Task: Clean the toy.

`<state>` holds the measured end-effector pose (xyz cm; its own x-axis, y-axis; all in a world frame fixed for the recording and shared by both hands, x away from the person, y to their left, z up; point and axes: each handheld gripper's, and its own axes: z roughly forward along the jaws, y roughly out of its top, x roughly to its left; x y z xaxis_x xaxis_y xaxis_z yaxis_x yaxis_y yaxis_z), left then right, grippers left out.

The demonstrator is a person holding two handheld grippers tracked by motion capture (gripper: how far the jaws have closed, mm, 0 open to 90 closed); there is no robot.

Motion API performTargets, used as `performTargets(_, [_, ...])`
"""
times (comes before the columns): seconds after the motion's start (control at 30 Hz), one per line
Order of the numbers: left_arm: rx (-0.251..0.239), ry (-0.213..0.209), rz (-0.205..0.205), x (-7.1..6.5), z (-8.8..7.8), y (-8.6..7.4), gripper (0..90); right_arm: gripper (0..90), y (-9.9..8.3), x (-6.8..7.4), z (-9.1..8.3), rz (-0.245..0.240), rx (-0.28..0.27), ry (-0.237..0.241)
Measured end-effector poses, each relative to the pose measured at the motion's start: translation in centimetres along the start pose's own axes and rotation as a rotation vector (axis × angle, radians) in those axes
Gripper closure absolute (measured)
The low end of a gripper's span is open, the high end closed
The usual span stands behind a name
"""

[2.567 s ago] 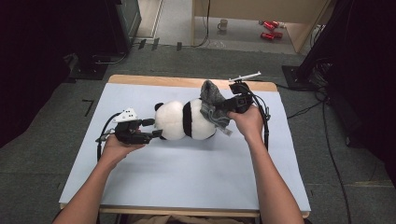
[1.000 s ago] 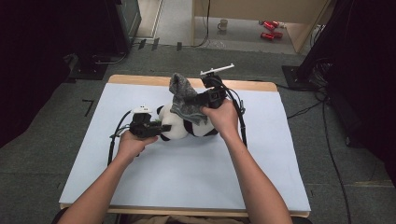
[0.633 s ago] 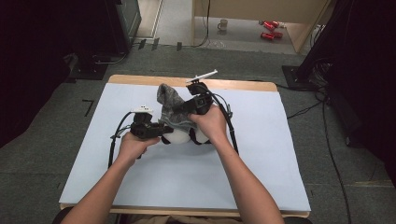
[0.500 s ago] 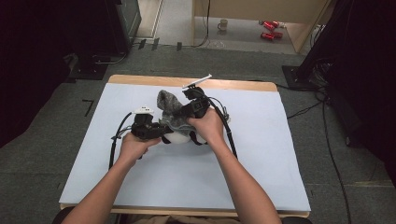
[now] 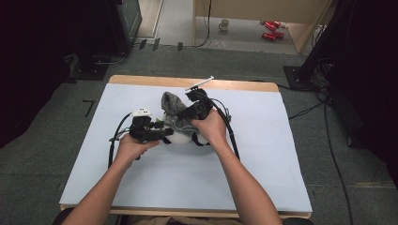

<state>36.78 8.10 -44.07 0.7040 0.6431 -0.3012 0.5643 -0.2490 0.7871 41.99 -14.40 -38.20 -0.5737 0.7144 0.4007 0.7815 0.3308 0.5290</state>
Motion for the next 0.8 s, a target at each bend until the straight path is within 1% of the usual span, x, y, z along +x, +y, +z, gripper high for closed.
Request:
performTargets(0.03, [-0.002, 0.005, 0.003, 0.0, -0.2, 0.0, 41.8, 76.4, 0.0, 0.0, -0.1, -0.001, -0.001, 0.0])
performTargets(0.07, [0.01, 0.008, 0.003, 0.0, -0.2, 0.0, 41.5, 76.5, 0.0, -0.1, -0.2, 0.005, -0.004, -0.004])
performTargets(0.1, [0.044, 0.012, 0.003, 0.0, 0.0, -0.1, 40.2, 76.4, 0.0, -0.3, -0.3, 0.011, -0.007, -0.005])
performTargets(0.13, [0.078, 0.014, -0.01, 0.2, 0.3, -0.3, 36.5, 76.4, 0.0, -0.4, -0.5, 0.016, -0.005, -0.002])
performTargets(0.17, [0.089, 0.0, -0.037, 0.3, 0.6, -0.4, 34.5, 76.4, 0.0, -0.5, -0.5, 0.021, -0.004, 0.001])
performTargets(0.2, [0.08, -0.012, -0.051, 0.4, 0.9, -0.6, 34.4, 76.4, 0.0, -0.6, -0.4, 0.025, 0.0, 0.007])
performTargets(0.27, [0.064, -0.009, -0.052, 0.5, 1.2, -0.6, 34.1, 76.4, 0.0, -0.6, -0.4, 0.022, -0.002, -0.001])
performTargets(0.3, [0.062, -0.017, -0.054, 0.5, 1.2, -0.7, 35.2, 76.4, 0.0, -0.5, -0.4, 0.027, -0.002, -0.005])
performTargets(0.37, [0.062, -0.016, -0.032, 0.5, 1.4, -0.8, 40.7, 76.3, 0.0, -0.6, -0.4, 0.027, -0.001, -0.005])
performTargets(0.4, [0.062, -0.006, -0.013, 0.5, 1.4, -0.8, 44.2, 76.3, 0.0, -0.7, -0.3, 0.018, -0.003, 0.0])
performTargets(0.43, [0.062, 0.002, 0.0, 0.4, 1.5, -0.9, 47.5, 76.3, 0.0, -0.7, -0.3, 0.021, 0.0, 0.001])
performTargets(0.47, [0.063, 0.007, 0.007, 0.4, 1.5, -0.9, 50.3, 76.3, 0.0, -0.7, -0.3, 0.012, -0.002, 0.001])
performTargets(0.5, [0.067, 0.01, 0.003, 0.4, 1.5, -0.9, 51.8, 76.2, 0.0, -0.7, -0.4, 0.015, 0.005, -0.004])
performTargets(0.53, [0.068, 0.01, 0.0, 0.4, 1.4, -0.9, 53.3, 76.2, -0.1, -0.7, -0.5, 0.008, 0.007, -0.012])
performTargets(0.6, [0.072, 0.009, -0.001, 0.4, 1.4, -0.9, 54.8, 76.1, -0.1, -1.0, -1.0, 0.004, 0.014, -0.026])
performTargets(0.67, [0.072, 0.009, -0.006, 0.4, 1.3, -0.9, 55.7, 76.1, -0.3, -1.3, -1.6, 0.012, 0.025, -0.046])
performTargets(0.77, [0.07, 0.005, -0.018, 0.4, 1.3, -0.8, 56.5, 76.1, -0.8, -2.4, -3.0, 0.022, 0.024, -0.076])
performTargets(0.8, [0.068, 0.004, -0.018, 0.4, 1.3, -0.8, 56.7, 76.2, -1.0, -2.7, -3.4, 0.025, 0.02, -0.079])
